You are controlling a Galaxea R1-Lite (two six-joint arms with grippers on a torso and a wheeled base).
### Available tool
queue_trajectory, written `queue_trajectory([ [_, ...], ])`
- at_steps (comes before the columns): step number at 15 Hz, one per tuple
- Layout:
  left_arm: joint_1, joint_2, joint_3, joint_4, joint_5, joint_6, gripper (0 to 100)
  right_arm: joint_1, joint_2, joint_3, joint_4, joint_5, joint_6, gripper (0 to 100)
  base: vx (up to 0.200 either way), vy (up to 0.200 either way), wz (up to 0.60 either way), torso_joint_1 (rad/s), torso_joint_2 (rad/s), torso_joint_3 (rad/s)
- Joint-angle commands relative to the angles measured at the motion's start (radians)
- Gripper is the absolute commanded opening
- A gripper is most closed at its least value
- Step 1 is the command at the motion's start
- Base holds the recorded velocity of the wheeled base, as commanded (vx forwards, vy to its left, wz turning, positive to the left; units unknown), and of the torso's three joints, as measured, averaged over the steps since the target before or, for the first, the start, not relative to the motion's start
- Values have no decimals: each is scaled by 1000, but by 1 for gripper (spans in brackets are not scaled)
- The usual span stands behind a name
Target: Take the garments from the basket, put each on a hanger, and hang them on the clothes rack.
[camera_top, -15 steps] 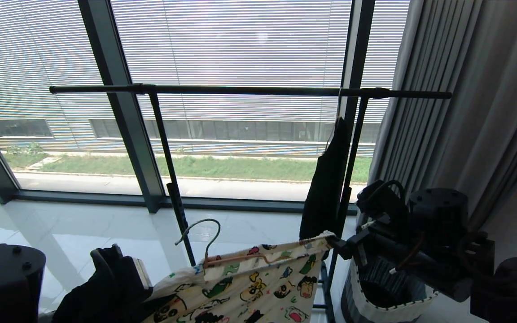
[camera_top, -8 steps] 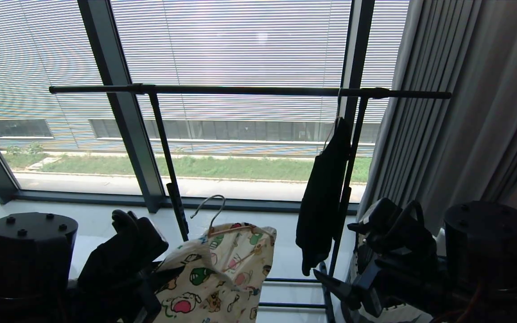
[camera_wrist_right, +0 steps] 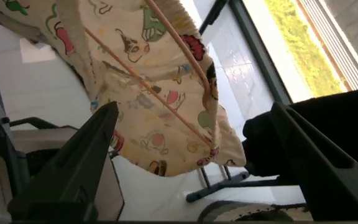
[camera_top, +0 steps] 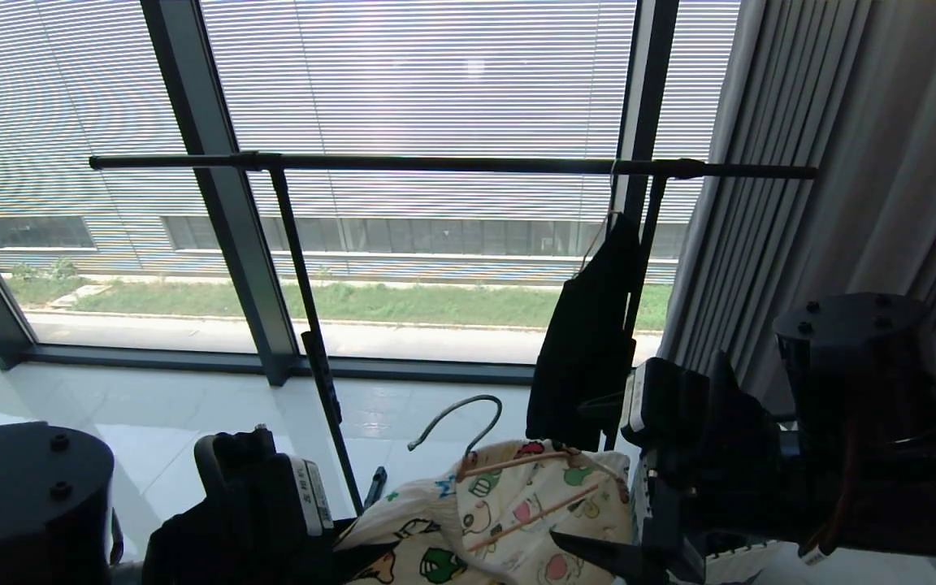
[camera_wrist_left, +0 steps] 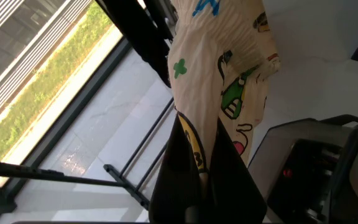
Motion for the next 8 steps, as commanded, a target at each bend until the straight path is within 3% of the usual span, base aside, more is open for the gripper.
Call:
queue_trajectory([
  [1,-47,1,-2,-17,0,3,0,12,8,-21,43,51,-37,100,0,0,0,0,0,0],
  [8,-101,-7,-5,-23,2,57,0,38,101,-93,120,74,-59,100,0,0,0,0,0,0],
])
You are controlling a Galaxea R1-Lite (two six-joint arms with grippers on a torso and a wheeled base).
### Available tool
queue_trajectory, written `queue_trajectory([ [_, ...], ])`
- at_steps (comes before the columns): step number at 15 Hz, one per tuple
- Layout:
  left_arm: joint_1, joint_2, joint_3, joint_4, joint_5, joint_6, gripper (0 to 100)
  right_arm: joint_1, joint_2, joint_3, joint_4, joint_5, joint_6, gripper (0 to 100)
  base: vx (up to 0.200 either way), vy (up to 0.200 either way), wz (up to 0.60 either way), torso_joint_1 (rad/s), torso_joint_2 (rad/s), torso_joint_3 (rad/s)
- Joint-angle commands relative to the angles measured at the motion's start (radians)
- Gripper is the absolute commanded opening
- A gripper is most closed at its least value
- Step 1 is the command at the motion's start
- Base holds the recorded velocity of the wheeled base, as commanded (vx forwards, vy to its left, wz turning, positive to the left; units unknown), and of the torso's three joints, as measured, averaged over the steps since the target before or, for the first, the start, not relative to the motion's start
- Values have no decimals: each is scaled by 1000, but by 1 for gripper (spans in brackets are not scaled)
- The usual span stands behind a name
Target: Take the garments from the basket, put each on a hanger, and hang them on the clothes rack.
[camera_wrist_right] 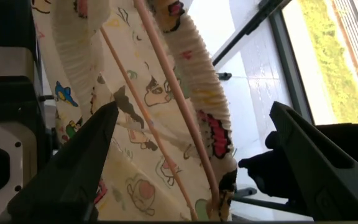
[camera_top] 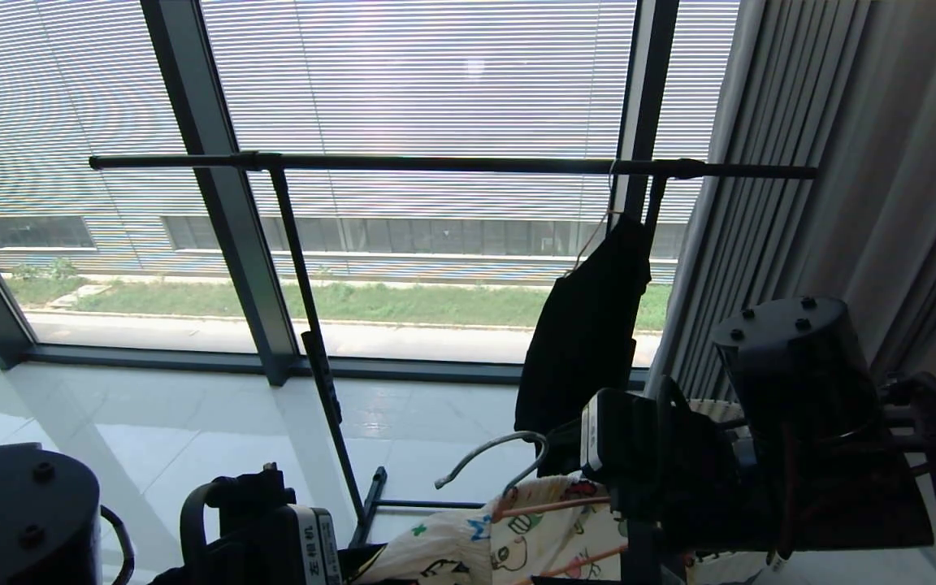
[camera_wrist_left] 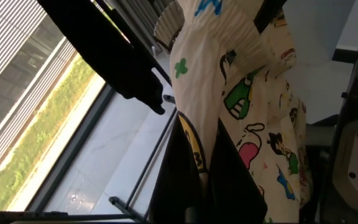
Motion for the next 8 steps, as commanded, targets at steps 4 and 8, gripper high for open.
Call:
queue_trajectory([
  [4,-4,-18,-3,-1,0,0,0,-6,43,-11,24,-6,-2,0,0,0,0,0,0,0],
  [8,-4,-16,2,-1,0,0,0,-6,49,-11,-19,-60,-1,0,0,0,0,0,0,0],
])
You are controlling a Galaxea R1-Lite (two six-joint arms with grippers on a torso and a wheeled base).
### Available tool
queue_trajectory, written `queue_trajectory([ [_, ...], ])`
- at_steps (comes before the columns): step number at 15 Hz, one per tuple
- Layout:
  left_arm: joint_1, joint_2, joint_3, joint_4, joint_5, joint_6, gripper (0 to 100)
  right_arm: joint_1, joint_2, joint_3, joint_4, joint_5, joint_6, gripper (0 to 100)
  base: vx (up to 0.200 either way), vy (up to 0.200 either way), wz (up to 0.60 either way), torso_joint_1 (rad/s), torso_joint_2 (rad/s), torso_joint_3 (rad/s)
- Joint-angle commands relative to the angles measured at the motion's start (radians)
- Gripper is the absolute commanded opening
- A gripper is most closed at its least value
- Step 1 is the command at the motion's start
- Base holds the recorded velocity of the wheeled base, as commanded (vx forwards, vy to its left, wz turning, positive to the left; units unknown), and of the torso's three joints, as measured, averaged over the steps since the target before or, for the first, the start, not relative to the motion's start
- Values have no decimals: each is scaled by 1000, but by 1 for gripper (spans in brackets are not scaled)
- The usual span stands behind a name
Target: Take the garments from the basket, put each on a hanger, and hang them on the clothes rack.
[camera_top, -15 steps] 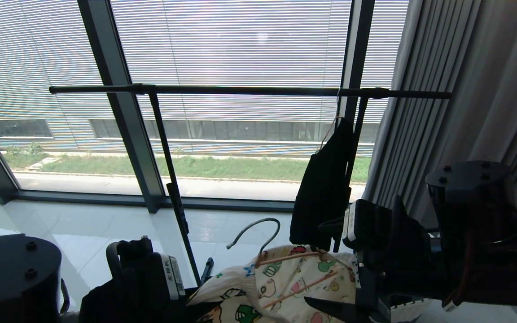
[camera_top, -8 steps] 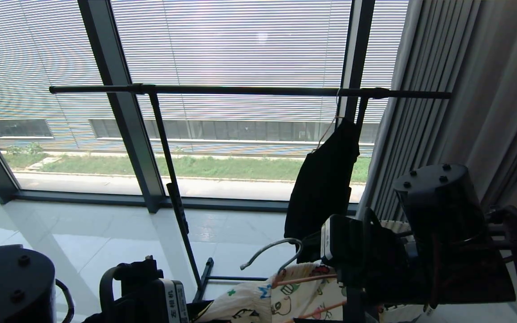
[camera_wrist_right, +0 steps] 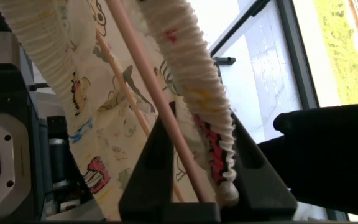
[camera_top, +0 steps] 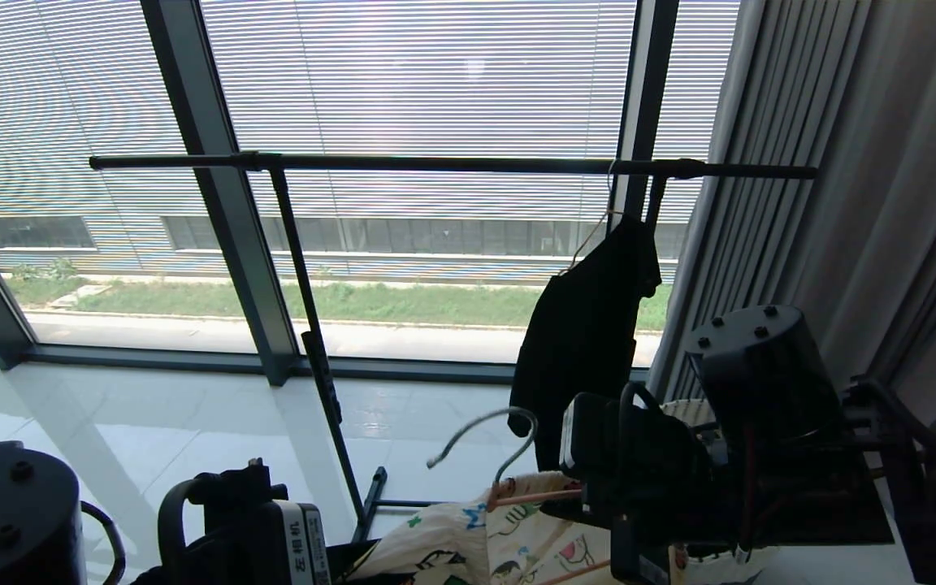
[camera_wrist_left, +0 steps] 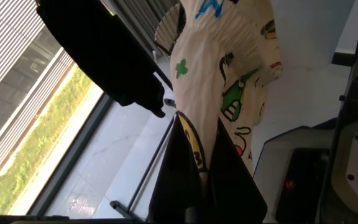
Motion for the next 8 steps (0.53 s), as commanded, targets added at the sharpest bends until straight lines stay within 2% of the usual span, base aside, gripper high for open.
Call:
queue_trajectory([
  [1,-1,0,2,4,-3,1,0,0,7,2,-34,-6,2,0,0,0,0,0,0,0],
  [4,-1,3,5,4,-3,1,0,0,6,8,-70,-6,-18,0,0,0,0,0,0,0],
  [5,-1,6,5,4,-3,1,100,0,6,11,-86,-5,-41,0,0,0,0,0,0,0],
  [7,19,7,6,4,6,-12,100,-4,4,37,-152,-5,-84,0,0,0,0,0,0,0],
  [8,56,7,6,4,12,-12,100,-17,2,60,-209,-5,-107,0,0,0,0,0,0,0],
])
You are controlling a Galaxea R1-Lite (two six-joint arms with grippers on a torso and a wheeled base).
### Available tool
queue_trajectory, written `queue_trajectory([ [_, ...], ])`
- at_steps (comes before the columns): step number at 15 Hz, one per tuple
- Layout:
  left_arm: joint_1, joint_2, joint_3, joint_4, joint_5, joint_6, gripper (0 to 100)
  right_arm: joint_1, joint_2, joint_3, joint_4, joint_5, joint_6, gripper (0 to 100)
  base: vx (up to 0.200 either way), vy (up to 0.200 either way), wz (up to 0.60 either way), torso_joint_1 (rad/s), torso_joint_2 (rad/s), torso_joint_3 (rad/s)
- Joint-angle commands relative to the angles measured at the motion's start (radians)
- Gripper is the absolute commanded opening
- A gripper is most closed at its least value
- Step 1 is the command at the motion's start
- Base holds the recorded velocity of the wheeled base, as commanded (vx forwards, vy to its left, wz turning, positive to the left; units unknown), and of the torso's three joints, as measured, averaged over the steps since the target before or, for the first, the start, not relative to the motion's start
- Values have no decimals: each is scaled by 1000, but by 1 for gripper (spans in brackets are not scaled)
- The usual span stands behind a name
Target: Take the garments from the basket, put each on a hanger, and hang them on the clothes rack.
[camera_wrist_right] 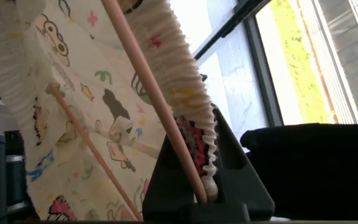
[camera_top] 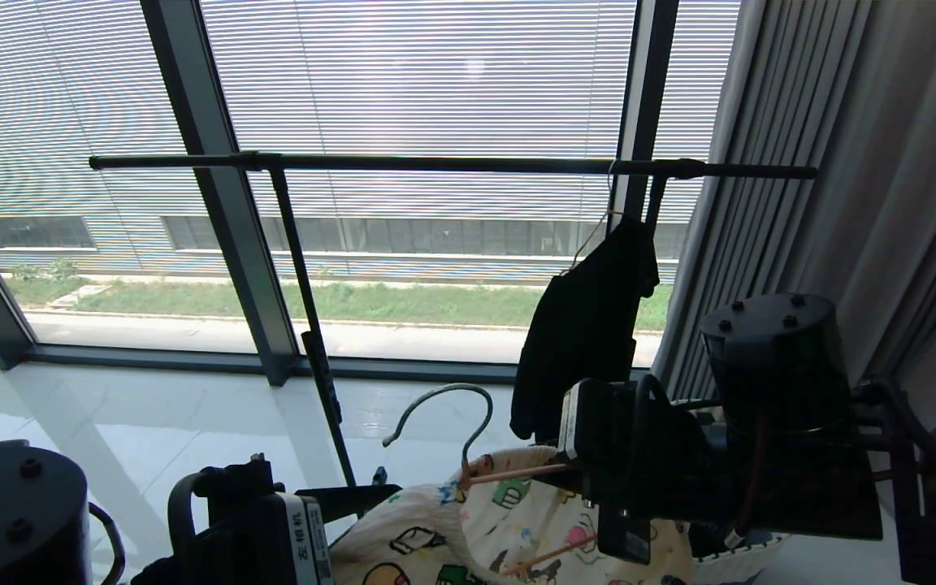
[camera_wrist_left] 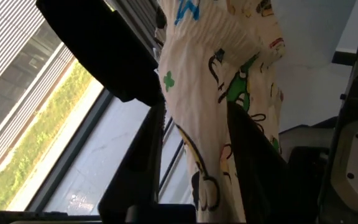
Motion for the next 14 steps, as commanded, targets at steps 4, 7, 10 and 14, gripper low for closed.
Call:
queue_trajectory([
  [4,213,-26,30,-1,5,-2,100,-109,-10,102,-198,0,-89,0,0,0,0,0,0,0],
  [7,374,-70,83,-1,2,-3,100,-173,-27,116,-229,2,-89,0,0,0,0,0,0,0],
  [10,475,-95,142,-1,-1,-5,100,-223,-39,113,-240,8,-88,0,0,0,0,0,0,0],
  [14,521,-93,139,-1,-4,-158,100,-232,-66,115,-263,13,-54,0,0,0,0,0,0,0],
])
